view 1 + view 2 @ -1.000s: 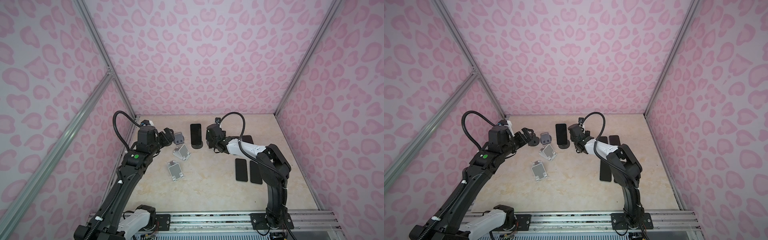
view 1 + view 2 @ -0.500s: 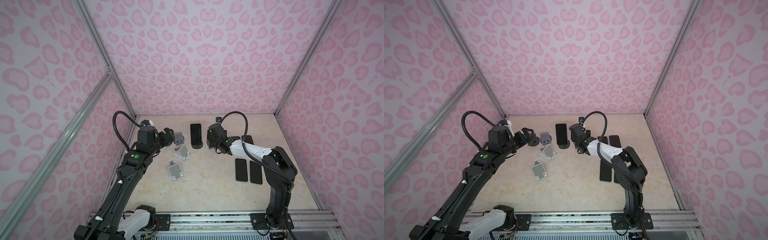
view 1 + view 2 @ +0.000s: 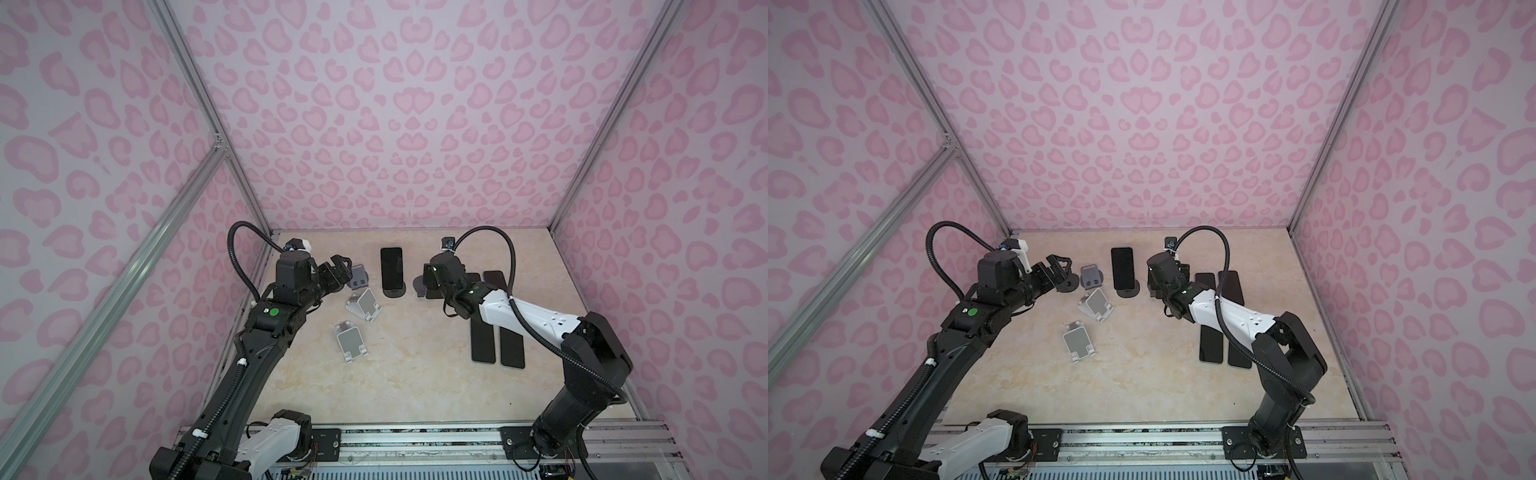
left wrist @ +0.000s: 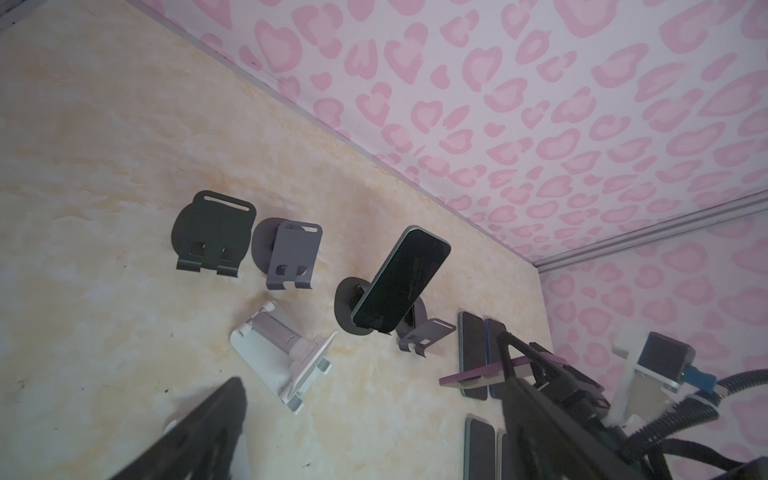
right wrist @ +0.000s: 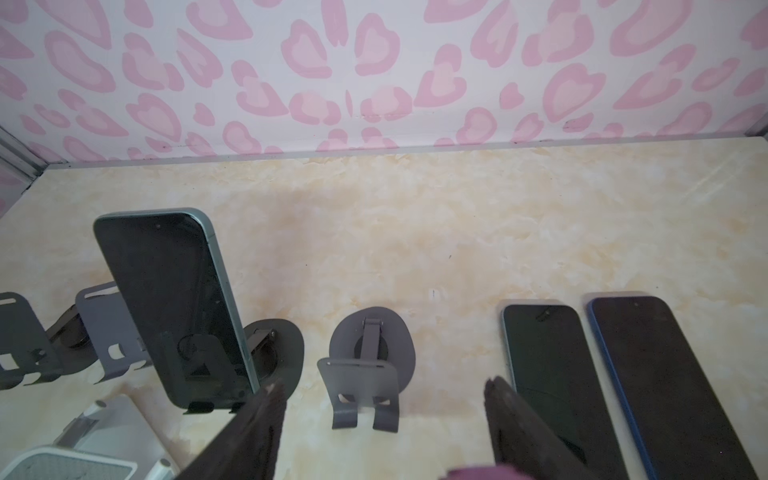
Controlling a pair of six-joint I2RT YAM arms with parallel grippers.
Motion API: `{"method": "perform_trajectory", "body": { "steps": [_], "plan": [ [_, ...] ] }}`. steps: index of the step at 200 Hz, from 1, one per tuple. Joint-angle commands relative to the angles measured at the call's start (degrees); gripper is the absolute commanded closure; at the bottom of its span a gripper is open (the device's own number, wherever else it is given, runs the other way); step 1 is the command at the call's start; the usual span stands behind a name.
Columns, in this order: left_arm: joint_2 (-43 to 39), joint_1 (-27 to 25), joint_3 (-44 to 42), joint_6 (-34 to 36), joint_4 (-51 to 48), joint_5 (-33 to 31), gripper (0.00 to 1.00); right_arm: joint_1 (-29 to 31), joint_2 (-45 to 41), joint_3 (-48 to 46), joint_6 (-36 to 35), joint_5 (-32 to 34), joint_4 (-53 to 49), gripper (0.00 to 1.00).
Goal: Remove the phone from the phone stand
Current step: 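Close the right gripper on the purple-edged phone and lift it from the stand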
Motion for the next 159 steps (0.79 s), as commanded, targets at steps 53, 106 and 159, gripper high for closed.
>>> {"method": "perform_trajectory", "body": {
  "steps": [53,106,159],
  "plan": [
    [2.4,-1.7,-0.9,-0.1,5.8,9.5,0.0,2.3,-9.0,-8.6,3.4,2.8,-4.3,0.3],
    [6.7,-10.1,1.6,4.8,5.6,15.2,0.0,5.4,-12.2,-10.5,7.1,2.6,-10.9,0.3],
    [10.9,-15.0,3.1,6.0,4.8,19.8,0.01,8.7,-14.6,-11.0,10.0,1.7,-18.3,0.3]
  ]
}}
